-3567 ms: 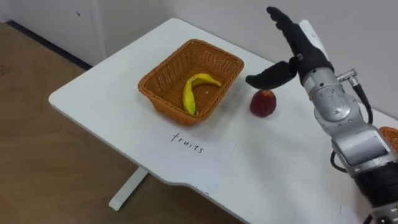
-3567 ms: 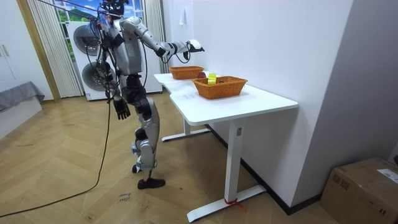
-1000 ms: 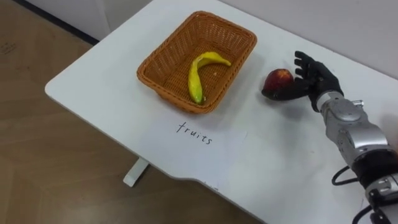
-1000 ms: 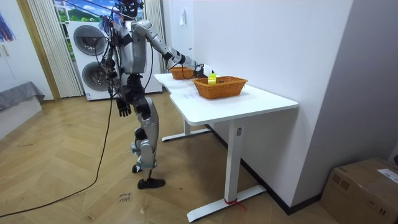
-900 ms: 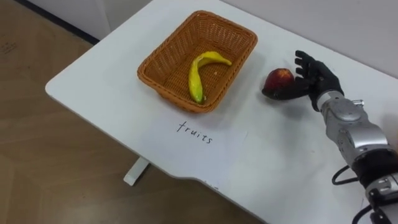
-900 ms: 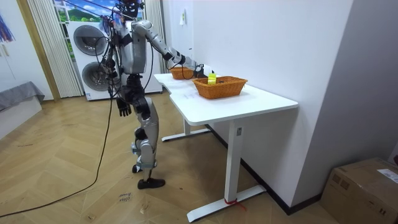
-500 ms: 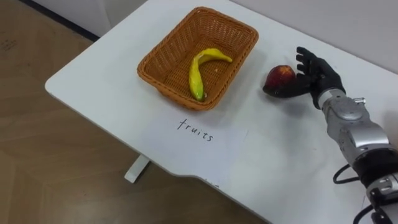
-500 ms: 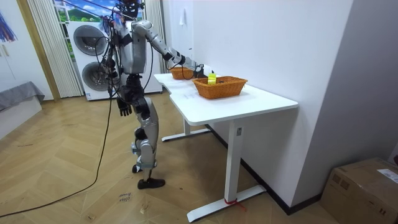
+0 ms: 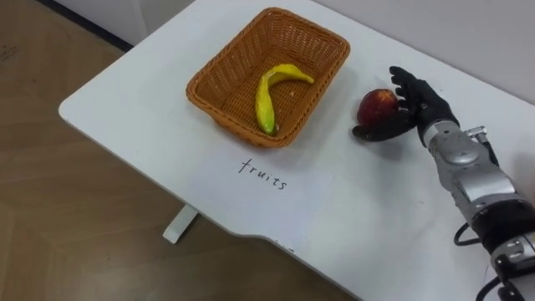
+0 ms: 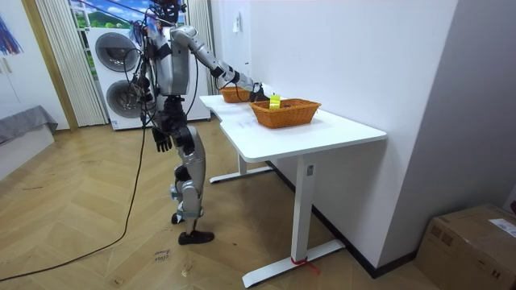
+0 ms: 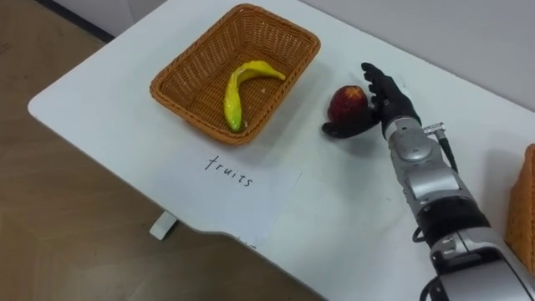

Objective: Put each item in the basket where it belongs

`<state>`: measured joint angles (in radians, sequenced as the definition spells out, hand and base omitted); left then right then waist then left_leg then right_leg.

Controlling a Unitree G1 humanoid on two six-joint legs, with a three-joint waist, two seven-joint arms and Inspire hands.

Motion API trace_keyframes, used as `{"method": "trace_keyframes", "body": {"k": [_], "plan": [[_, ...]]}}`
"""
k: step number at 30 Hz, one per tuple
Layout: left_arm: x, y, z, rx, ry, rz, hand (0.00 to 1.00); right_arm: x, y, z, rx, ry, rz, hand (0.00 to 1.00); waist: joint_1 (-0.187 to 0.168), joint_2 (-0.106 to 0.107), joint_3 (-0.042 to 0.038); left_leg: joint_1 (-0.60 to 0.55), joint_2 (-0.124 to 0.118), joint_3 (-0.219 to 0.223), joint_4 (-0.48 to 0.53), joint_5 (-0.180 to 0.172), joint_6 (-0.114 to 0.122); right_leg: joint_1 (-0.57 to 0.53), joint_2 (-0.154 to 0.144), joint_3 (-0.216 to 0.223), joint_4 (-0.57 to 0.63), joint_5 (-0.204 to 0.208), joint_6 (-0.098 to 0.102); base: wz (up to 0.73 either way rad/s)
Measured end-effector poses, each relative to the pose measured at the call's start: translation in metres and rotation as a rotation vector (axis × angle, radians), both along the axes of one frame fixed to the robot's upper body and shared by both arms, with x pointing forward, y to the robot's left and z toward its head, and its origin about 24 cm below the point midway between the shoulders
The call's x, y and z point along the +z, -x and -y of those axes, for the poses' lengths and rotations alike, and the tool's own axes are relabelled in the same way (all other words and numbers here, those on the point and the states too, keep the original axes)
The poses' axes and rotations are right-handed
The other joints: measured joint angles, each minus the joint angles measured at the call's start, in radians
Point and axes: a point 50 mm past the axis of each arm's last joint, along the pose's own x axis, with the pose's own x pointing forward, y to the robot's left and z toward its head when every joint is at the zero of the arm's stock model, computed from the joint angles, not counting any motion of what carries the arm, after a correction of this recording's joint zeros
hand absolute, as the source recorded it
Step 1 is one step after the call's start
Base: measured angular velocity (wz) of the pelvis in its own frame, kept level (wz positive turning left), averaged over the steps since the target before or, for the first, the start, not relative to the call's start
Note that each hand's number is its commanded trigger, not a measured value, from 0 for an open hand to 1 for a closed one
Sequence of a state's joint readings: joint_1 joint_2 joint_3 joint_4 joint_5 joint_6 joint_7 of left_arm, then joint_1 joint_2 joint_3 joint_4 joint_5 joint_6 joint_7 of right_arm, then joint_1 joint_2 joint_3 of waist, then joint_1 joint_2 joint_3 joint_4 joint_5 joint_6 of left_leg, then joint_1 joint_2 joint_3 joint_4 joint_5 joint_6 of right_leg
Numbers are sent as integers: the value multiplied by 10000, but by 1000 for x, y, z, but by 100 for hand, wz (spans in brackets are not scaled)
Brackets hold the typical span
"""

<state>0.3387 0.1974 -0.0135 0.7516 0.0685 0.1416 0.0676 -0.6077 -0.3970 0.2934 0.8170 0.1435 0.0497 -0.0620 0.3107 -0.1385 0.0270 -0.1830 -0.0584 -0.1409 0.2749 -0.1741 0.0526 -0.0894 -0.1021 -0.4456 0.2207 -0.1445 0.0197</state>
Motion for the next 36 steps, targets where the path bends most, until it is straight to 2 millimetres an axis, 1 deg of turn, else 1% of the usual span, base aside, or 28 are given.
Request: {"method": "trace_keyframes", "body": {"k": [5,11,12,13,14,17,19,20,22,27,30,36], "plan": [[-2,1,-1,-42,59,-176,0,-1,0,-1,275,359,-126,0,19,-23,4,-2,-5,-5,8,1,0,3,1,12,0,1,-2,0],[-1,-3,-1,-170,51,-100,0,-3,1,0,507,596,-281,0,18,-81,3,19,-6,-2,7,0,-1,19,14,33,-11,7,0,0],[-1,-3,-1,-172,47,-94,0,-3,1,0,527,628,-307,2,18,-81,3,27,-7,-3,7,0,0,28,15,33,-12,7,0,0],[-1,-3,-2,-173,42,-93,0,-4,1,1,555,629,-331,31,20,-82,2,28,-8,-3,9,0,0,30,14,33,-12,8,1,0],[-1,-3,-2,-174,41,-94,0,-4,1,1,572,634,-327,100,20,-81,2,29,-7,-4,10,0,0,31,15,34,-12,8,1,0],[-2,-4,-2,-160,50,-147,0,-5,2,2,686,885,-391,100,102,-92,-4,41,-1,3,9,0,0,31,15,46,-13,10,-2,-1],[-2,-6,-2,-200,110,-159,0,-4,2,9,638,1435,-418,100,270,-122,-6,48,6,1,9,1,-1,32,17,46,-12,15,-8,0],[-2,-6,-2,-204,117,-160,0,-3,2,11,606,1579,-402,100,292,-133,-4,48,5,0,9,1,-1,35,17,44,-12,16,-9,0],[-2,-6,-3,-221,168,-171,0,0,3,17,559,2069,-420,100,378,-178,21,46,3,-2,8,0,-1,39,17,39,-12,16,-9,0],[-1,-13,-4,-292,129,-12,0,0,3,21,449,2594,-507,100,503,-259,69,37,2,-1,-4,-2,-3,36,24,33,-19,16,-8,0],[0,-16,-6,-325,92,42,0,0,3,21,474,2572,-540,100,512,-325,110,29,0,-36,-9,-5,-3,29,26,33,-22,16,-7,0],[0,-15,-6,-304,88,29,0,0,3,20,642,2507,-652,100,517,-364,107,48,0,-9,0,-5,-1,44,28,50,-24,23,1,0]]}}
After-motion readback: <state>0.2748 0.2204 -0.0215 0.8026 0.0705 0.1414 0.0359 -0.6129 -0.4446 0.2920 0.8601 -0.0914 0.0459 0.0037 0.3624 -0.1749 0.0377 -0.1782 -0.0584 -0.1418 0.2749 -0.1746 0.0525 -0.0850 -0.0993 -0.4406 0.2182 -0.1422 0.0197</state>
